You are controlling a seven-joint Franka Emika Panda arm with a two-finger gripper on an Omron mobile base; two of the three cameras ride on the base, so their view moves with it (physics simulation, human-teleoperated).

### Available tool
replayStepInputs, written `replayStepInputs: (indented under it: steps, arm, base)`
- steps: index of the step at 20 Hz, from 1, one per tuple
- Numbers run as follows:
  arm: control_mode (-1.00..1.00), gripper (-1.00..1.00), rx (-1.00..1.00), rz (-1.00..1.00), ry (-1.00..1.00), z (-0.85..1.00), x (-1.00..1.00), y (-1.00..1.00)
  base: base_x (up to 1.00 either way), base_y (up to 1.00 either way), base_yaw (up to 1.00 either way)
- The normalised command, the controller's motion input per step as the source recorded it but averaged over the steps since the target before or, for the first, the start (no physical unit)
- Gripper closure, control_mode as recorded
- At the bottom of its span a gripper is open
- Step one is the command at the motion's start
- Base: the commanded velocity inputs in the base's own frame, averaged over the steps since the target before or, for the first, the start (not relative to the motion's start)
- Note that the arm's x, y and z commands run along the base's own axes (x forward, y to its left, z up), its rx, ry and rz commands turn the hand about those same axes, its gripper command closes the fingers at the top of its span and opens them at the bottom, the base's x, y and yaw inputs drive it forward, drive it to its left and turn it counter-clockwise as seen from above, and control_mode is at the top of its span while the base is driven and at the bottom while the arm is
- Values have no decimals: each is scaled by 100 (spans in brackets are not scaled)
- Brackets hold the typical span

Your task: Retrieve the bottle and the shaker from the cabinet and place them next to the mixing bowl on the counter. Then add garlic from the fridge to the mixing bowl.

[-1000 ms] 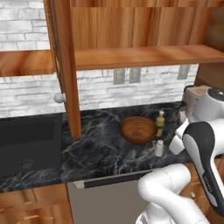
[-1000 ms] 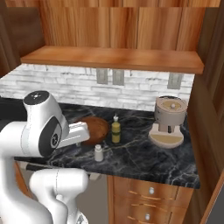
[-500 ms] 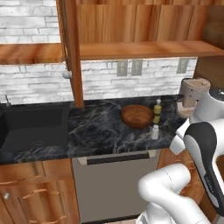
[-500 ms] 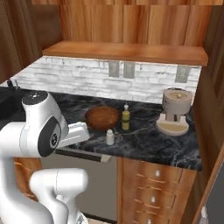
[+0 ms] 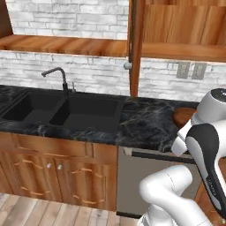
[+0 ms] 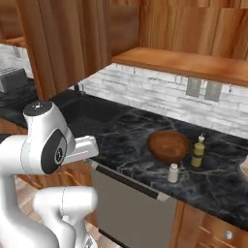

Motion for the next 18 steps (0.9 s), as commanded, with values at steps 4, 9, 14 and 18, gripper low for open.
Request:
replayStepInputs:
  steps: [4,9,14,18]
  arm:
    - [100,-100,0,0,0,0,0,0]
    - [100,-100,0,0,0,0,0,0]
    - [100,-100,0,0,0,0,0,0]
    - [100,-100,0,0,0,0,0,0]
  base:
    - [0,49,56]
    - [0,49,55]
    - [0,50,54]
    - [0,48,52]
